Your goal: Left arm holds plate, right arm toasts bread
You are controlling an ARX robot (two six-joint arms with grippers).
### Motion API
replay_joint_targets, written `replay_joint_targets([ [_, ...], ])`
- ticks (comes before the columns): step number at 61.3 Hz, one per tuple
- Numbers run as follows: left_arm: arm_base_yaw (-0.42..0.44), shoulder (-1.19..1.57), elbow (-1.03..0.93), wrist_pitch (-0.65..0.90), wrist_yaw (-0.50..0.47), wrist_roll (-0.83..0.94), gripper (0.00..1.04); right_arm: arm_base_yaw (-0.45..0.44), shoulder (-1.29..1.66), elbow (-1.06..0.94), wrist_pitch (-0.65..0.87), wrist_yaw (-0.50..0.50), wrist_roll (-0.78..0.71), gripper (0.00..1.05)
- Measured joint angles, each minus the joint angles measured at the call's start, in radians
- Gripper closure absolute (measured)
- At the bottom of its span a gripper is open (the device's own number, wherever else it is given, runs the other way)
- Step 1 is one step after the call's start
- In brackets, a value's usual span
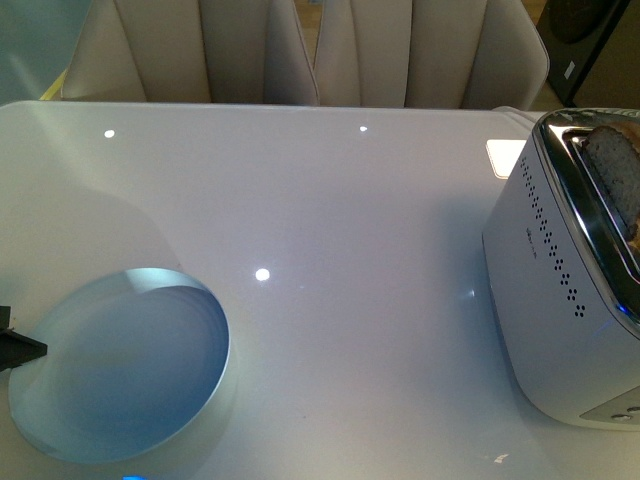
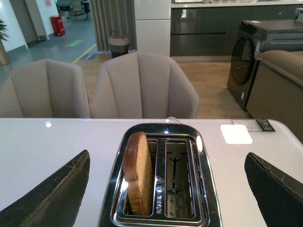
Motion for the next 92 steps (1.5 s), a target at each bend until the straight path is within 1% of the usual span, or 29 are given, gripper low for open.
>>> replay_joint_targets([
  [16,-0.018,0.029,0.008,0.025,-0.002,-0.002,1.02,0.000,0.000,0.000,0.000,0.000,0.000,0.09],
  [18,-0.019,0.030,0.009,0.029,-0.003,-0.005,0.99,0.000,0.000,0.000,0.000,0.000,0.000,0.09],
  [28,-0.020,0.037,0.009,0.039,-0.003,-0.004,0.73,0.000,0.000,0.000,0.000,0.000,0.000,0.09],
  [30,-0.020,0.037,0.010,0.045,-0.003,-0.005,0.64,0.000,0.000,0.000,0.000,0.000,0.000,0.09],
  [42,-0.016,0.026,0.013,0.070,0.004,-0.020,0.32,0.000,0.000,0.000,0.000,0.000,0.000,0.09],
  [44,-0.014,0.020,0.013,0.074,0.004,-0.023,0.29,0.000,0.000,0.000,0.000,0.000,0.000,0.09],
  [47,-0.003,-0.013,0.013,0.084,0.011,-0.037,0.16,0.000,0.000,0.000,0.000,0.000,0.000,0.09],
  [51,0.009,-0.063,0.012,0.086,0.020,-0.043,0.06,0.000,0.000,0.000,0.000,0.000,0.000,0.09],
  [53,0.011,-0.084,0.011,0.086,0.022,-0.045,0.05,0.000,0.000,0.000,0.000,0.000,0.000,0.09],
  [56,0.016,-0.141,0.007,0.085,0.027,-0.053,0.07,0.000,0.000,0.000,0.000,0.000,0.000,0.09],
  [60,0.019,-0.218,0.006,0.071,0.027,-0.063,0.07,0.000,0.000,0.000,0.000,0.000,0.000,0.09],
  [67,0.010,-0.374,0.006,0.035,0.044,-0.096,0.07,0.000,0.000,0.000,0.000,0.000,0.000,0.09],
  [78,-0.034,-0.563,0.008,-0.027,0.048,-0.159,0.07,0.000,0.000,0.000,0.000,0.000,0.000,0.09],
  [88,-0.089,-0.699,0.032,-0.065,0.027,-0.208,0.07,0.000,0.000,0.000,0.000,0.000,0.000,0.09],
  [89,-0.097,-0.701,0.026,-0.027,0.000,-0.206,0.08,0.000,0.000,0.000,0.000,0.000,0.000,0.09],
  [91,-0.116,-0.700,-0.034,0.177,-0.128,-0.204,0.15,0.000,0.000,0.000,0.000,0.002,0.000,0.09],
  [92,-0.120,-0.700,-0.053,0.231,-0.159,-0.204,0.17,0.000,0.000,0.000,0.000,0.001,0.000,0.09],
])
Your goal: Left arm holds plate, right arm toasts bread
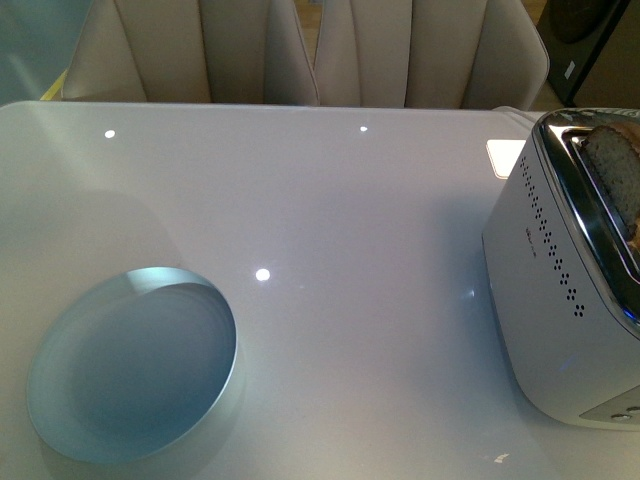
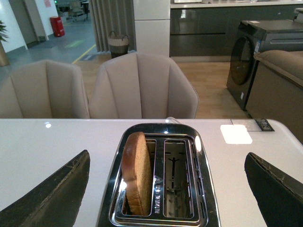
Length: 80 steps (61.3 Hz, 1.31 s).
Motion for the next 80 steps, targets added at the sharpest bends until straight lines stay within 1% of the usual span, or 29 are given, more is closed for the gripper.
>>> replay_joint_targets([
  [1,-0.007,0.000,-0.040,0.106,-0.056,0.001,0.21,0.000,0.000,0.000,0.000,0.000,0.000,0.09],
  [2,-0.011,0.000,-0.061,0.154,-0.077,0.001,0.22,0.000,0.000,0.000,0.000,0.001,0.000,0.09],
  [4,-0.024,-0.007,-0.145,0.331,-0.146,0.002,0.30,0.000,0.000,0.000,0.000,0.001,0.000,0.09],
  [5,-0.027,-0.010,-0.164,0.369,-0.160,0.002,0.31,0.000,0.000,0.000,0.000,0.001,0.000,0.09],
  [7,-0.038,-0.029,-0.234,0.497,-0.187,0.002,0.38,0.000,0.000,0.000,0.000,0.000,0.000,0.09],
  [8,-0.041,-0.036,-0.249,0.522,-0.190,0.002,0.40,0.000,0.000,0.000,0.000,0.000,0.000,0.09],
  [10,-0.050,-0.068,-0.297,0.600,-0.205,0.002,0.47,0.000,0.000,0.000,0.000,0.000,0.000,0.09],
  [11,-0.053,-0.078,-0.307,0.613,-0.208,0.002,0.49,0.000,0.000,0.000,0.000,0.000,0.000,0.09],
  [16,-0.073,-0.164,-0.377,0.654,-0.231,0.002,0.65,0.000,0.000,0.000,0.000,-0.001,0.000,0.09],
  [28,-0.117,-0.300,-0.524,0.643,-0.267,0.000,1.02,0.000,0.000,0.000,0.000,-0.001,0.000,0.09],
  [36,-0.135,-0.402,-0.591,0.611,-0.290,0.003,1.02,0.000,0.000,0.000,0.000,-0.001,0.000,0.09],
  [40,-0.146,-0.410,-0.632,0.658,-0.295,0.004,1.02,0.000,0.000,0.000,0.000,0.000,0.000,0.09],
  [43,-0.176,-0.429,-0.659,0.649,-0.347,0.004,1.02,0.000,-0.001,0.000,0.000,0.001,0.000,0.09],
  [47,-0.208,-0.478,-0.685,0.617,-0.360,0.005,1.02,0.000,0.000,0.000,0.000,-0.002,0.000,0.09],
  [65,-0.217,-0.775,-0.749,0.393,-0.368,0.005,1.02,0.000,0.000,0.000,0.000,-0.001,0.000,0.09],
  [80,-0.217,-0.967,-0.764,0.224,-0.368,0.005,1.02,0.000,0.000,0.000,0.000,-0.001,0.000,0.09],
])
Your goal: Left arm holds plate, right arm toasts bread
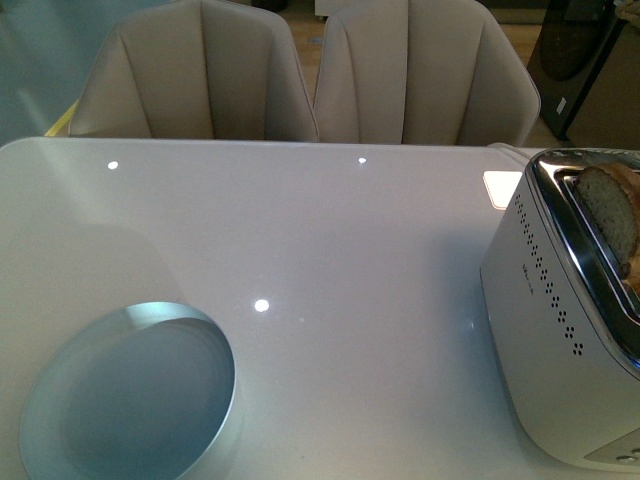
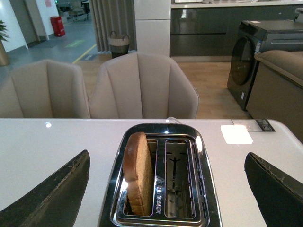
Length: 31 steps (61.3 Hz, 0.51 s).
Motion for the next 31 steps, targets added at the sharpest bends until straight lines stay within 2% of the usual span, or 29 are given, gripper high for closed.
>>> replay_joint_targets([
  [31,0.000,-0.303,0.000,-0.286,0.000,0.000,1.02,0.000,0.000,0.000,0.000,0.000,0.000,0.09],
])
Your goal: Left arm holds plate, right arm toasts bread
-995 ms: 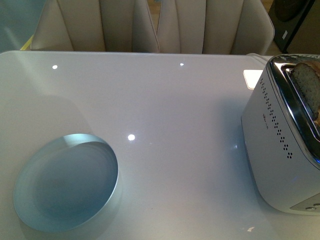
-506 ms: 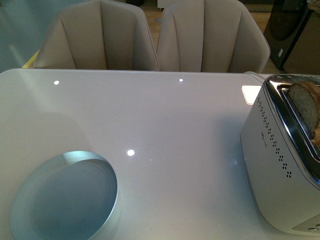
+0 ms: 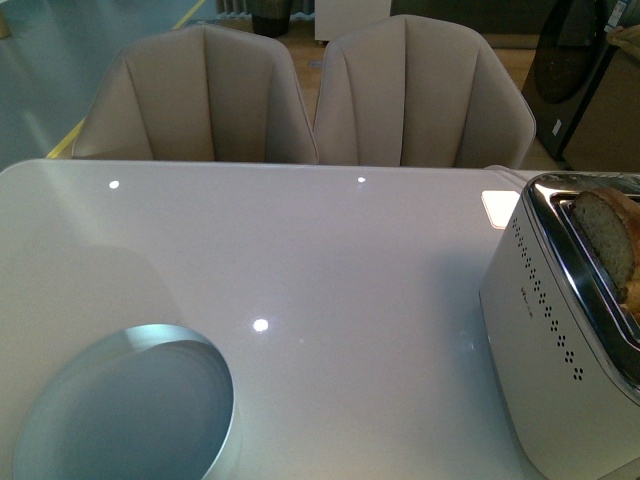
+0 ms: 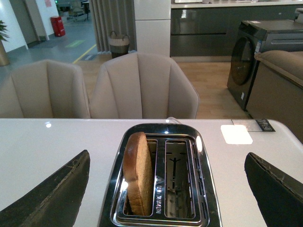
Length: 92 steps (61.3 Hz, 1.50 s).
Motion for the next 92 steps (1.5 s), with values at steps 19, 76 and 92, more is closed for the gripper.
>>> replay_joint_targets([
  [19,0.000,-0.110,0.000,-0.109,0.000,0.000,1.02,0.000,0.000,0.000,0.000,0.000,0.000,0.09],
  [76,0.000,-0.312,0.000,-0.317,0.000,0.000,0.31,0.000,0.000,0.000,0.000,0.000,0.000,0.09],
  [92,0.000,-0.312,0.000,-0.317,0.000,0.003,0.07,0.000,0.000,0.000,0.000,0.000,0.000,0.09],
])
